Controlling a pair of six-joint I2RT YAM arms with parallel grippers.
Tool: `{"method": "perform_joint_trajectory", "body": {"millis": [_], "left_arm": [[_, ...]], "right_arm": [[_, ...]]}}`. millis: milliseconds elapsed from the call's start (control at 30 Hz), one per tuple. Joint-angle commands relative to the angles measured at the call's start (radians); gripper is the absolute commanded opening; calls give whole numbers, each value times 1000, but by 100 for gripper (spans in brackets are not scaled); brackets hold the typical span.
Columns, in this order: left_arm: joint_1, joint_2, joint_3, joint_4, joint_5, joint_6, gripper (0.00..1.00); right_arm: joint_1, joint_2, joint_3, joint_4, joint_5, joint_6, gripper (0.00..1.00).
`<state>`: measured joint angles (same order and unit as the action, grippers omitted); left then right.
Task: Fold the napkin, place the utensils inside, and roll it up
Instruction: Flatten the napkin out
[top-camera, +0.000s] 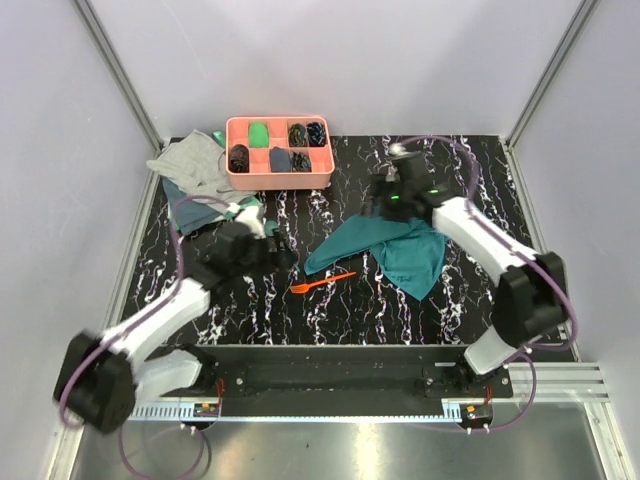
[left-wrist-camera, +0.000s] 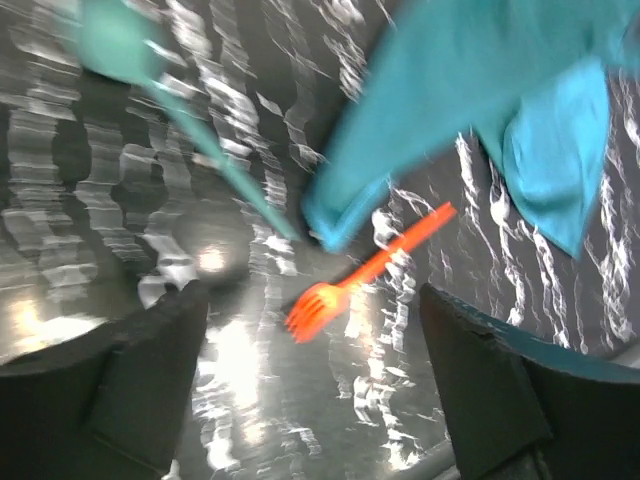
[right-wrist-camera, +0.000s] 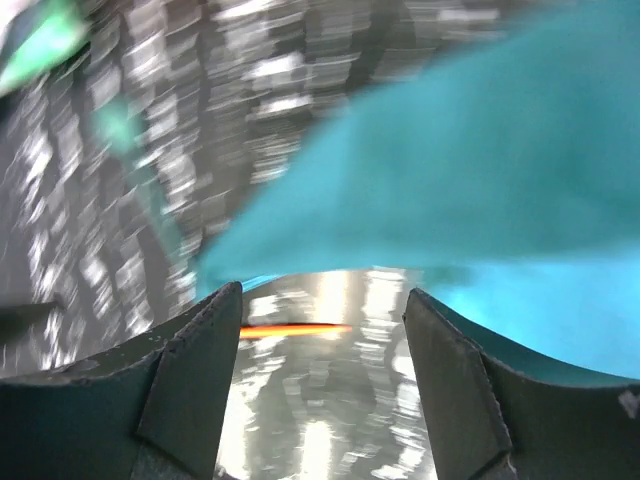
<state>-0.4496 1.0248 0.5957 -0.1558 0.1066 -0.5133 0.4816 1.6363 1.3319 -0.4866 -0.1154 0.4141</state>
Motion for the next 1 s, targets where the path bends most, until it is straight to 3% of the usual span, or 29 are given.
{"method": "perform_joint_trajectory", "body": {"millis": [0,267,433,600,633,700,733,800,967], "left_arm": [[-58,216,53,209,31,-88,74],[-121,523,148,292,74,-119,56],[-143,598,174,300,36,-142,54],[-144,633,167,291,27,-171,42],[-147,635,162,295,22,-172,31],[-147,638,151,311,16,-177,20],[-147,636,151,317,15,-179,8],[-147,618,162,341,25,-179,1],[-118,471,275,289,27,-151,0]], "right_arm": [[-168,-124,-144,-30,11,54,75],[-293,-276,-269,-38,10,40,77],[-316,-276,-293,-38,-23,41,77],[-316,-288,-318,-37,-40,51,78],[-316,-291,-321,-38,-40,54,78],[-316,-294,-336,-38,-44,58,78],[-316,-291,-342,-37,-59,64,78],[-316,-286,-371,-38,-79,84,78],[-316,-316,-486,-47,-67,163,78]]}}
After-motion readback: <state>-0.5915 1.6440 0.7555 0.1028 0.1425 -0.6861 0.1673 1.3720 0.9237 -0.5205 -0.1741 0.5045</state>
